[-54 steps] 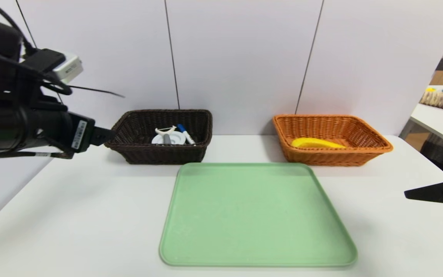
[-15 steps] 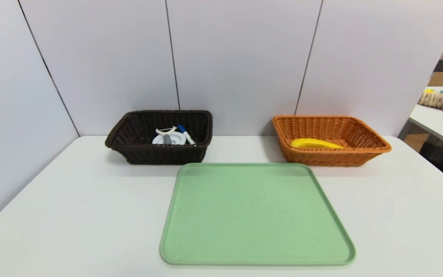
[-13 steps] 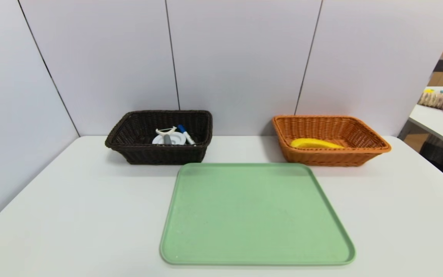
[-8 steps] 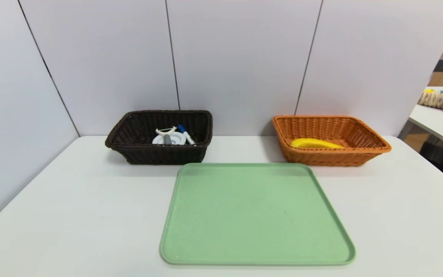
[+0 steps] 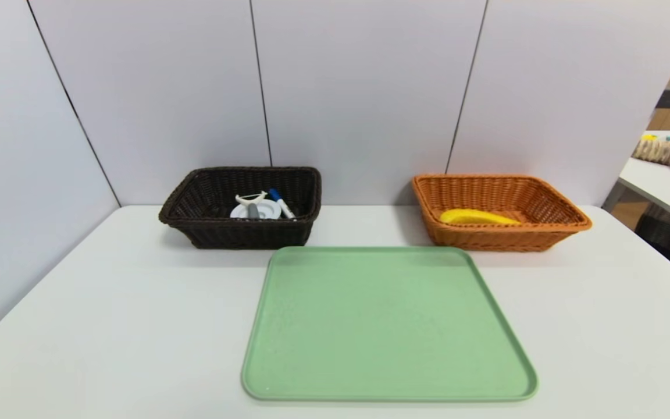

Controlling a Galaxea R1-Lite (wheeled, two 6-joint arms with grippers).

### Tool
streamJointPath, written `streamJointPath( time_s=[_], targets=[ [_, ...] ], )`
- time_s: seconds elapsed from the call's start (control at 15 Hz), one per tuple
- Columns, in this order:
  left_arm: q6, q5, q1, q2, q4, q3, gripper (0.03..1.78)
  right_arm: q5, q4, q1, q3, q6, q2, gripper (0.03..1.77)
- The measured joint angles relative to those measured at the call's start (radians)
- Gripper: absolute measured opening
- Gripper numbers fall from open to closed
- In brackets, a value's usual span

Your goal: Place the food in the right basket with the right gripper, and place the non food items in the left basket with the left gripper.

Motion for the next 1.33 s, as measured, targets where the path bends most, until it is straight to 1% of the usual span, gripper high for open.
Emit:
streamJointPath(
  time_s=[0.07, 0.13, 0.2, 0.27, 0.33, 0.47, 0.53, 0.6, 0.87, 1.33],
  targets=[
    [-0.006, -0.026, 0.0, 0.0, 0.031, 0.003, 1.69, -0.02, -0.042, 0.0, 0.022, -0.005, 0.0, 1.7],
    [-0.014, -0.054, 0.0, -0.001, 0.062, 0.004, 1.69, -0.053, -0.024, 0.0, 0.031, -0.01, 0.0, 1.7],
    [-0.021, -0.071, 0.0, -0.001, 0.091, 0.005, 1.69, -0.111, 0.036, 0.0, 0.037, -0.014, 0.0, 1.7],
    [-0.025, -0.073, 0.0, -0.001, 0.11, 0.005, 1.69, -0.168, 0.119, 0.0, 0.041, -0.011, 0.0, 1.7],
    [-0.033, -0.075, 0.0, -0.001, 0.112, 0.005, 1.69, -0.175, 0.166, 0.0, 0.041, -0.008, 0.0, 1.7],
    [-0.052, -0.075, 0.0, -0.002, 0.111, 0.006, 1.69, -0.138, 0.242, 0.0, 0.041, -0.009, 0.0, 1.7],
    [-0.065, -0.075, 0.0, -0.002, 0.111, 0.006, 1.69, -0.127, 0.286, 0.0, 0.041, -0.011, 0.0, 1.7],
    [-0.076, -0.074, 0.0, -0.002, 0.113, 0.006, 1.69, -0.123, 0.297, 0.0, 0.041, -0.01, 0.0, 1.7],
    [-0.083, -0.071, 0.0, -0.002, 0.115, 0.006, 1.69, -0.135, 0.297, 0.0, 0.042, 0.035, 0.0, 1.7],
    [-0.083, -0.071, 0.0, -0.002, 0.115, 0.006, 1.69, -0.134, 0.297, 0.0, 0.042, 0.04, 0.0, 1.7]
  ],
)
